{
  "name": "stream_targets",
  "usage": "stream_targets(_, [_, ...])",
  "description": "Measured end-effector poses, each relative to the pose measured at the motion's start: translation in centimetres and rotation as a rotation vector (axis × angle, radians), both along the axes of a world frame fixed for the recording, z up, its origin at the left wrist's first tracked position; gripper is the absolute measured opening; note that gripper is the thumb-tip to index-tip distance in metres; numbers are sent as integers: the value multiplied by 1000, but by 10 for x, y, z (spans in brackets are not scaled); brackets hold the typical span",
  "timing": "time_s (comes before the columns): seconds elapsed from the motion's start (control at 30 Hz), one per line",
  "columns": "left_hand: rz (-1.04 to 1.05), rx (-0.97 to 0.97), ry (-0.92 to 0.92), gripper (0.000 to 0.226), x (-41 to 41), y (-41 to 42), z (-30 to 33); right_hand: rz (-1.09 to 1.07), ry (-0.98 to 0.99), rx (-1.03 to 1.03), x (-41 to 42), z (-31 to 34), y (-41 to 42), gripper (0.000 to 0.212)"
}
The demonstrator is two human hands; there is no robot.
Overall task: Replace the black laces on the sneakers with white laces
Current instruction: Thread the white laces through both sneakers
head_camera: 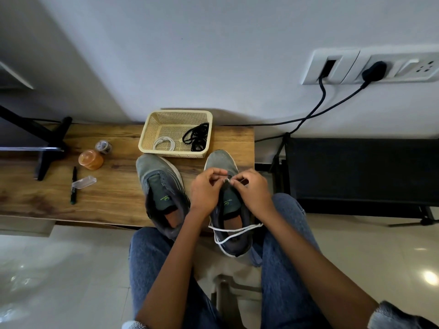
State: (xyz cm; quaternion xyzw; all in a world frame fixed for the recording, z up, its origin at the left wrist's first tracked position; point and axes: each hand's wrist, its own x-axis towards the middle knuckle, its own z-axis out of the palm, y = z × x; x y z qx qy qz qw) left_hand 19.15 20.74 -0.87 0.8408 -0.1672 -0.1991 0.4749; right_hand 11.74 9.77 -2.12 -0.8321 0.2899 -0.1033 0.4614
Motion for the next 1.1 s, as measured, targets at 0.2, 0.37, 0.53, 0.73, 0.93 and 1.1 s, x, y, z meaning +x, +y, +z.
stream_targets(0.2, [39, -59, -15, 18, -9, 6, -1, 9, 43, -14, 1, 1, 0, 5])
stream_targets(0.37, [-18, 90, -156, 12, -15, 6, -2, -1, 8, -29, -2, 4, 2, 7])
stream_targets(0.53, [37, 282, -254, 9, -14, 2, -6, -48, 46, 76, -7, 7, 1, 28])
stream_targets(0.73, [82, 380, -200, 8, -11, -6, -8, -26, 170, 11, -9, -9, 9, 40])
stream_targets(0.93, [80, 412, -90, 10, -8, -12, -12, 9, 154, -173, -12, -15, 23, 32])
stream_targets(1.1, [112, 387, -69, 9, -9, -9, -21, 98, 118, -462, -20, -18, 40, 45])
